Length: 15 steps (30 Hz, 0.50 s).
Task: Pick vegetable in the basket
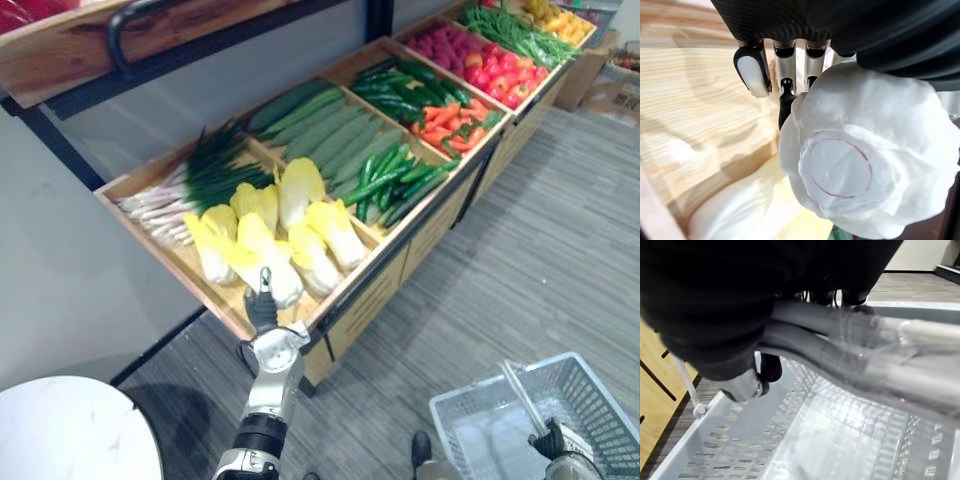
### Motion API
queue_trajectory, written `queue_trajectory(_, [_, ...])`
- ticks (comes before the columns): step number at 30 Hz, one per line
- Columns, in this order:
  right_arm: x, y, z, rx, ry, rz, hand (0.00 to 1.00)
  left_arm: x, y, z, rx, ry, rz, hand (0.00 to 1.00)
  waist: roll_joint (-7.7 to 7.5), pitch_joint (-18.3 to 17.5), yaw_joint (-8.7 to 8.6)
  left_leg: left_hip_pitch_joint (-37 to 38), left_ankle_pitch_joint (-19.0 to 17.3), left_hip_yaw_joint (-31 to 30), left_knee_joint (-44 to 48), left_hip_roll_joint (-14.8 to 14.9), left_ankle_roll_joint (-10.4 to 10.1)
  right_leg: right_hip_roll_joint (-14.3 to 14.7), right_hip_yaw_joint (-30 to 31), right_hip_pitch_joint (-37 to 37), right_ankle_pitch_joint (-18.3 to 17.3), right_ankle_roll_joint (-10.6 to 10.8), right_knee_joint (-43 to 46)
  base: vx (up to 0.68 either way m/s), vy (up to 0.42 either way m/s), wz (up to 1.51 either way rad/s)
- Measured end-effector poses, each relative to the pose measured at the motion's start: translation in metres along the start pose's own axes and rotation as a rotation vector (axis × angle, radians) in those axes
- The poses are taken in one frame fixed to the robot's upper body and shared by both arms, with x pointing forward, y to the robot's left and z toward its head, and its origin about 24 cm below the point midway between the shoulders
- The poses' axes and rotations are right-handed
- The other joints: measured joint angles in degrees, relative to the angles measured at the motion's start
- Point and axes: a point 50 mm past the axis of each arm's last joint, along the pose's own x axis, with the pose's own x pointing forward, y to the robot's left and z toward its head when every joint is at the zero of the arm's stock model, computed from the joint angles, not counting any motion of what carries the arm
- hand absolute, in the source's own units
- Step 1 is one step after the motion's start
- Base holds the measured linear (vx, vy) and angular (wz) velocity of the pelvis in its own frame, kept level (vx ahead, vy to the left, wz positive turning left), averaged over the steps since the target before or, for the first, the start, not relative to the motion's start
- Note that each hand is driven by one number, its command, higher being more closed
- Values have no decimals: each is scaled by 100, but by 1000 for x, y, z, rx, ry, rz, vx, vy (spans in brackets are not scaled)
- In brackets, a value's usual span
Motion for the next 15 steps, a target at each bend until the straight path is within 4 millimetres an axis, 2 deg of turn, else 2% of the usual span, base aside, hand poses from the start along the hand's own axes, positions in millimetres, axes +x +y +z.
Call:
queue_trajectory(4, [-2,2,-7,3,26,9,100,2,5,14,-60,-40,51,100,-34,-134,-12,3,177,-147,-220,-31,-1,-16,-152,0,-5,-5,-3,-48,-25,21])
queue_trajectory(9, [-3,5,-10,3,39,34,100,1,20,43,-115,-171,117,100,-138,-223,44,6,289,-244,-311,-49,18,-34,-245,20,0,-7,-3,-24,-16,10])
queue_trajectory(13, [2,-3,-8,2,7,30,100,-13,16,65,-56,-325,47,100,-149,-235,105,14,299,-246,-311,-89,32,-68,-218,26,18,17,-3,3,2,-1])
queue_trajectory(15, [9,-16,-4,-10,-27,7,100,-25,13,72,25,-410,-49,100,-143,-239,119,43,295,-170,-311,-110,30,-79,-143,20,27,27,-8,20,8,-12])
